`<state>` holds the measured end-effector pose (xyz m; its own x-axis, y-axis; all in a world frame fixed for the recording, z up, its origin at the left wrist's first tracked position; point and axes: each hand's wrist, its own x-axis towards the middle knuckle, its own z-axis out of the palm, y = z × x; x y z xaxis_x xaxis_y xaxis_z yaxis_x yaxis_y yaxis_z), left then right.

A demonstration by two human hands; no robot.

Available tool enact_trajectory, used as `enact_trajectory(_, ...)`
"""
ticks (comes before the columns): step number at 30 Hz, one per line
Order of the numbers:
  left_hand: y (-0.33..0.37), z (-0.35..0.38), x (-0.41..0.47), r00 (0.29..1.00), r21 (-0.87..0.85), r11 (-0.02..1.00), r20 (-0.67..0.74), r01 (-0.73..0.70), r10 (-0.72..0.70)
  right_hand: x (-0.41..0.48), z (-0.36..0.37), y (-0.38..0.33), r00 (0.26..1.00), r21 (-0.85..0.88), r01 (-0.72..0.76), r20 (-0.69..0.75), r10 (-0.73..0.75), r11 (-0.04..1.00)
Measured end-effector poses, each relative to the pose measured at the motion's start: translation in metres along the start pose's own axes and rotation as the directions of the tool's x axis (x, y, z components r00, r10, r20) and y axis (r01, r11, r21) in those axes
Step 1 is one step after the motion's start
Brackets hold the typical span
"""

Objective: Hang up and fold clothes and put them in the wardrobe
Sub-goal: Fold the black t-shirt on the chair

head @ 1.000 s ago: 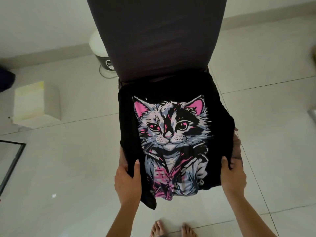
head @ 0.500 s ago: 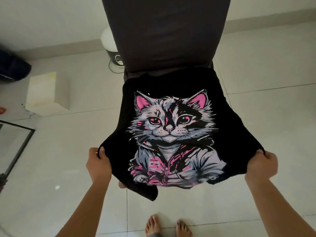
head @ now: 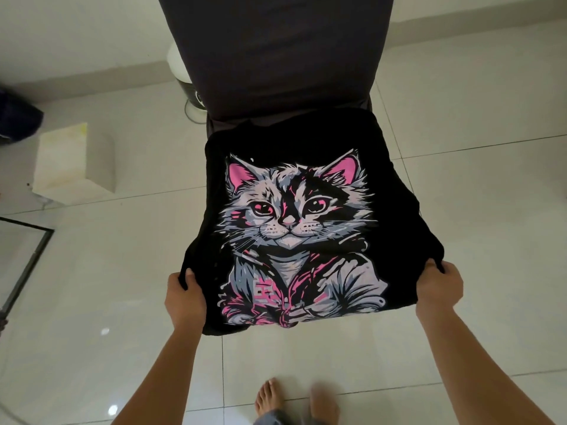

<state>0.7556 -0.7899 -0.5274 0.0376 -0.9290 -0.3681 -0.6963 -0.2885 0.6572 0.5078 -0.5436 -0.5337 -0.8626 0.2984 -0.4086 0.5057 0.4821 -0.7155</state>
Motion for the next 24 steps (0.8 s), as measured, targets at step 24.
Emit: enact_trajectory(24,0.01,0.018,-0.017,0.935,0.275,0.928,-0.177,-0.252,0.307,-0.036,0.022,0.008,0.951,-0.098,0.276,-0.118,-0.286,0.956)
